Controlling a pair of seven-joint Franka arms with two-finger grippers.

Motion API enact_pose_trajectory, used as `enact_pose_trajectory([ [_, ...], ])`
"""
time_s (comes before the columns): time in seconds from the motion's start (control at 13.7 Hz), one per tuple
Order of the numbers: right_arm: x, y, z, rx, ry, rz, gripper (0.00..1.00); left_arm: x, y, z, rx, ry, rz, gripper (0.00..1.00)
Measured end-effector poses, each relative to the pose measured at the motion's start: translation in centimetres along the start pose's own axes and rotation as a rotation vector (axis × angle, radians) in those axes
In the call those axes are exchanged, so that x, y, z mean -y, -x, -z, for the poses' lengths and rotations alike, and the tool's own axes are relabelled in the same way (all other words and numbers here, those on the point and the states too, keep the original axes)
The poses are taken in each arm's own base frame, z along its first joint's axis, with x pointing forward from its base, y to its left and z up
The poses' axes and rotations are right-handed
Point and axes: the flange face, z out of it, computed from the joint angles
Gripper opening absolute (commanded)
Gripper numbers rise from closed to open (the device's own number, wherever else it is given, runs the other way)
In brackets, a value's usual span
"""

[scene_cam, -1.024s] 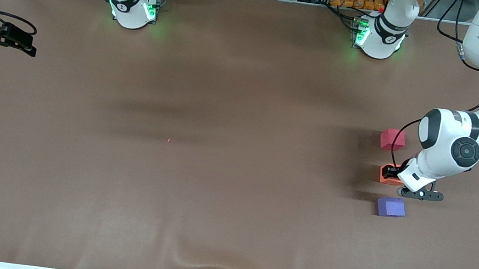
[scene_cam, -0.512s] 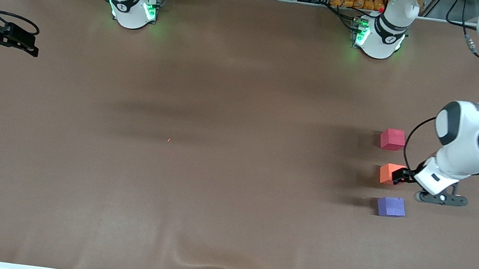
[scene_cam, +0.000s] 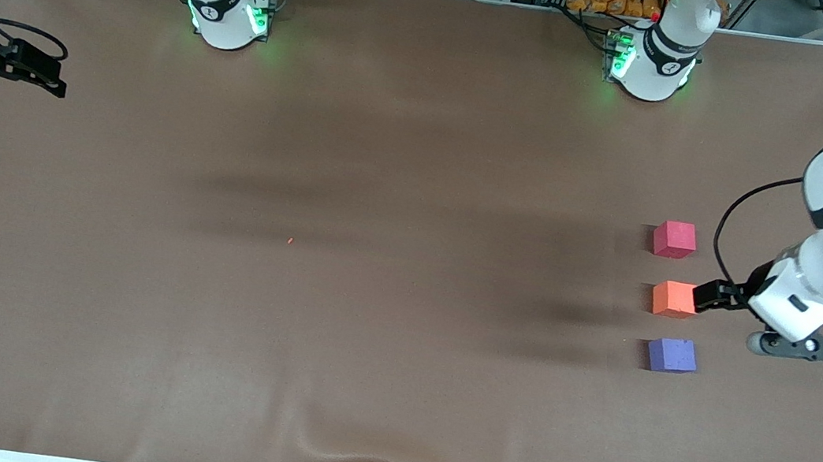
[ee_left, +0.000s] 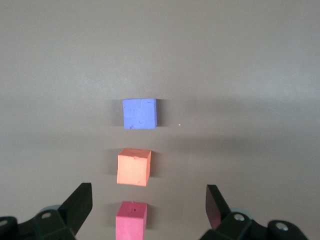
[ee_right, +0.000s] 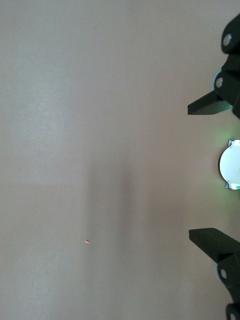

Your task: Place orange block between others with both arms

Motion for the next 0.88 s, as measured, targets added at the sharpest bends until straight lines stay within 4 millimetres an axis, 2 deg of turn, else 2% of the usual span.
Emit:
enact_pose_trajectory([
  [0.22,0.0,0.0,0.0,0.0,0.0,0.0,1.0,-0.8,0.4,5.1,0.008,0.001,0.017,1.0],
  [0.51,0.0,0.0,0.0,0.0,0.0,0.0,1.0,-1.7,1.8,9.0,-0.007,0.03,0.032,1.0],
  [0.66,0.0,0.0,0.0,0.0,0.0,0.0,1.0,-1.6,2.5,10.3,-0.015,0.033,0.035,1.0],
  [0.88,0.0,0.0,0.0,0.0,0.0,0.0,1.0,-1.4,3.0,10.8,-0.004,0.028,0.038,1.0],
])
